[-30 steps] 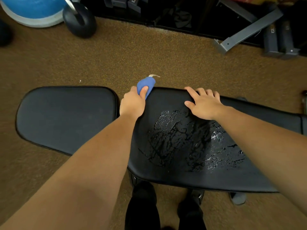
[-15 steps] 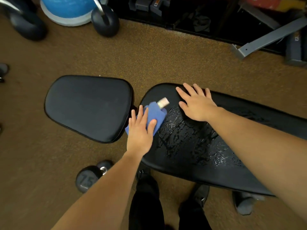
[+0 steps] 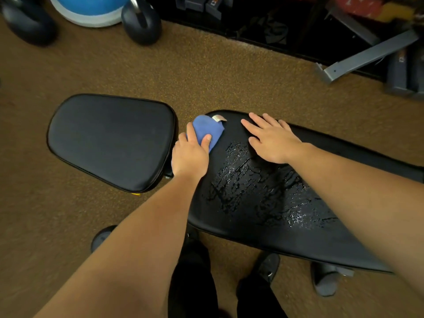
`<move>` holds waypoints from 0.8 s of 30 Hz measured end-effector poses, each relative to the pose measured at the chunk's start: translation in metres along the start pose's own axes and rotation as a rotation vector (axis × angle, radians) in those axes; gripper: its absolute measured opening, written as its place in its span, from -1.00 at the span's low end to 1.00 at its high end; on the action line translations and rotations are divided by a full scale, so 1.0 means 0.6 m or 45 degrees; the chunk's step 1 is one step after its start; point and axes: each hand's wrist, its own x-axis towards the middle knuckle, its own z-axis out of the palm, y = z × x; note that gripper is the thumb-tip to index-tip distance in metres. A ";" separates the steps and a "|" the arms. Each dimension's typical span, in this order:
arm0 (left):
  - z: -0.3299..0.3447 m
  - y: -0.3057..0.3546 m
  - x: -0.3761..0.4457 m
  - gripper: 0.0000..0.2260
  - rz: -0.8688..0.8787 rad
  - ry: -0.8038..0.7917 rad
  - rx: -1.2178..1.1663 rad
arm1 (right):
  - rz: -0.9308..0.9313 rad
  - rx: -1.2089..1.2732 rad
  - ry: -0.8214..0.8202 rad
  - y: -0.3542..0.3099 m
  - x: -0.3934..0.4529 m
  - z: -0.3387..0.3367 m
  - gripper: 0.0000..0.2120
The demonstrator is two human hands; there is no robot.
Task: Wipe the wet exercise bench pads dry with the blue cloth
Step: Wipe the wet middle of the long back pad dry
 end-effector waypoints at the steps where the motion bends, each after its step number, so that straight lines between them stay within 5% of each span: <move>1: -0.008 -0.003 0.010 -0.41 -0.050 -0.025 -0.058 | -0.008 0.006 0.002 0.003 0.000 -0.002 -0.49; 4: -0.027 -0.014 0.025 -0.52 -0.157 -0.080 -0.153 | -0.034 -0.006 0.042 0.016 0.001 -0.007 -0.50; 9: -0.017 -0.047 -0.008 -0.52 0.052 -0.072 -0.423 | 0.125 -0.083 0.048 0.034 -0.009 0.004 -0.50; 18: 0.013 -0.083 -0.127 -0.39 0.101 -0.014 -0.169 | 0.228 0.046 0.090 0.054 -0.021 0.015 -0.41; 24: 0.040 -0.053 -0.199 -0.41 -0.176 0.076 -0.171 | 0.146 0.183 0.290 0.068 -0.046 0.013 -0.48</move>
